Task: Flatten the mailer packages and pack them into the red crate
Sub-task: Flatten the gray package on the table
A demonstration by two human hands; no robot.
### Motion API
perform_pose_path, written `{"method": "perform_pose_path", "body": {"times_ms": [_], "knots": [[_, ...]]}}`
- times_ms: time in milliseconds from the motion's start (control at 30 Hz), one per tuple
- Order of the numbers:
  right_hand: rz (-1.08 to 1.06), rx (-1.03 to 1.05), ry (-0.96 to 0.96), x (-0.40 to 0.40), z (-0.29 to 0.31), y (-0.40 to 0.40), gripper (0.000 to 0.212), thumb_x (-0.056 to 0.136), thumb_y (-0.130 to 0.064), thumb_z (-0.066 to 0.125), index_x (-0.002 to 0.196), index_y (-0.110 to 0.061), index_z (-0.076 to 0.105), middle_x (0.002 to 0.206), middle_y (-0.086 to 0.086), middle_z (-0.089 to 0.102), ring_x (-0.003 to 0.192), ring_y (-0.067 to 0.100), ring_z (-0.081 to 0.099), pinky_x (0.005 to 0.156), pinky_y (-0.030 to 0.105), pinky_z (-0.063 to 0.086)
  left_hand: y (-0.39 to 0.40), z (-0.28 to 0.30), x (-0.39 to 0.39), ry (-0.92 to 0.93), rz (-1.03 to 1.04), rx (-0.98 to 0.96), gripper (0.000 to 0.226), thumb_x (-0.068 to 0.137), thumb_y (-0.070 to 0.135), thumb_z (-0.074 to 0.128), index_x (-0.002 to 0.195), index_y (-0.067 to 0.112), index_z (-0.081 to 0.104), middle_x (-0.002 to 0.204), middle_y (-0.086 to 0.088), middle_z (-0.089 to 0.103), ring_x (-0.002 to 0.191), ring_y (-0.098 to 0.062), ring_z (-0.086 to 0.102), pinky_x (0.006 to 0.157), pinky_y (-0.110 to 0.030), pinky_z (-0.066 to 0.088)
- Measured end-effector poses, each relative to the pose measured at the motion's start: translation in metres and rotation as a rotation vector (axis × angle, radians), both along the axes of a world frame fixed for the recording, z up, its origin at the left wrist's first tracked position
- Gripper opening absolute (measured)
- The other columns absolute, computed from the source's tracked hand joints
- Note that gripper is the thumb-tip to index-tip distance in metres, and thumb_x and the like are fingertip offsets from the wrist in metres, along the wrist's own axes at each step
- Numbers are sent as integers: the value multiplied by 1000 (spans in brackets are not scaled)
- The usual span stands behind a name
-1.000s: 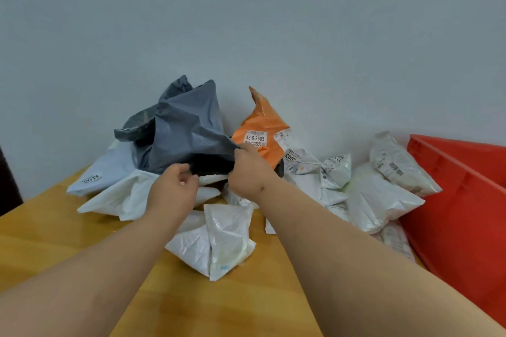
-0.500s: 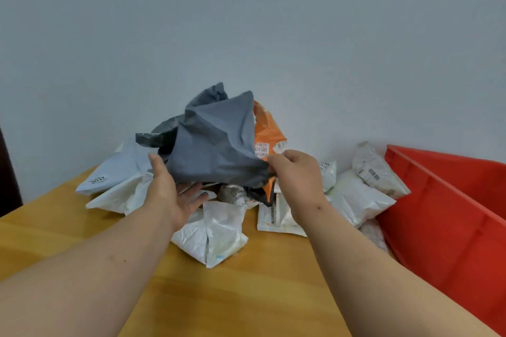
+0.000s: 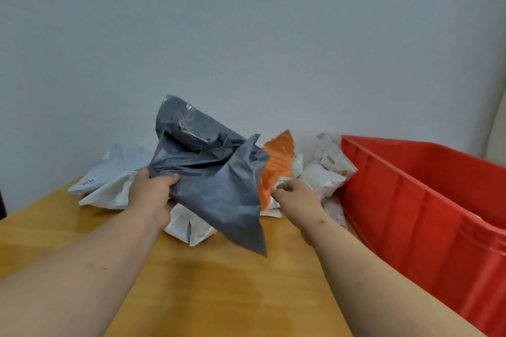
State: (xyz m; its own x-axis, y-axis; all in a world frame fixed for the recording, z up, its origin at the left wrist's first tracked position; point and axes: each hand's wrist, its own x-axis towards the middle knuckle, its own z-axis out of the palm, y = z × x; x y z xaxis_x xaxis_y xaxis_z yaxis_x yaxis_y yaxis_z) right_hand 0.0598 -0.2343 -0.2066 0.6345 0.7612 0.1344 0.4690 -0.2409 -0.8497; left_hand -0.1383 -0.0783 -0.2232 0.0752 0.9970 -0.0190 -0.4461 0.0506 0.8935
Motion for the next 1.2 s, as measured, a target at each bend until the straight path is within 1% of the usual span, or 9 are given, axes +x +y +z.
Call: {"method": "perform_pose_path", "body": {"times_ms": [167,367,500,567,700,833,967,1100,1200], "knots": [[12,46,11,-14,2,-23,42,95,-28,56,135,-17,50,105,-3,58,95,16,56,78,31,45,-33,18,-2,321,210,196,23,85,14,66,100,26,53,106,-3,62,99,-32,62,87,-56,53],[-75,162,-142,-21,-5,-38,72,82,-43,66,145,-24,36,144,3,41,128,23,45,104,45,42,-82,29,0,646,272,697,20,92,14,61,102,21,45,86,6,53,83,-20,51,71,-31,37],[0,154,-298,-38,6,-42,98,64,-68,64,150,-34,29,149,-2,37,139,23,32,113,49,31,-102,28,8,798,200,947,20,91,14,62,105,23,50,98,5,56,87,-15,51,76,-30,37],[27,201,-233,-42,11,-42,84,65,-68,60,140,-38,40,138,-3,50,130,24,45,107,50,40,-110,26,12,850,161,1083,21,90,12,61,108,19,54,102,3,58,91,-18,54,76,-27,35],[9,300,39,-35,14,-50,6,100,-28,53,101,-28,59,111,13,68,101,28,63,94,52,51,-111,17,16,960,123,1200,19,91,10,59,110,13,57,106,-5,59,99,-25,54,76,-30,36],[-166,353,408,-8,11,-70,15,99,-28,53,86,-25,58,110,18,67,92,28,64,94,54,51,-91,3,2,994,223,1000,19,92,7,55,110,11,56,109,-11,58,102,-31,53,82,-39,42],[-258,417,608,15,10,-80,5,100,-24,53,104,-27,55,103,6,66,106,34,63,96,55,51,-73,-9,-4,1043,246,822,35,87,7,60,121,9,51,121,-16,51,114,-36,50,93,-47,44],[-226,465,729,11,21,-75,5,101,-20,51,103,-21,56,99,7,64,83,27,64,73,41,58,-87,-10,12,1169,373,1060,60,80,24,75,129,9,44,125,-19,46,117,-38,40,96,-55,39],[-196,526,705,5,35,-70,13,98,-16,53,108,-10,60,110,17,66,95,33,67,75,44,60,-107,1,24,1190,384,1284,52,78,58,56,113,20,51,116,-4,47,109,-27,41,88,-47,36]]}}
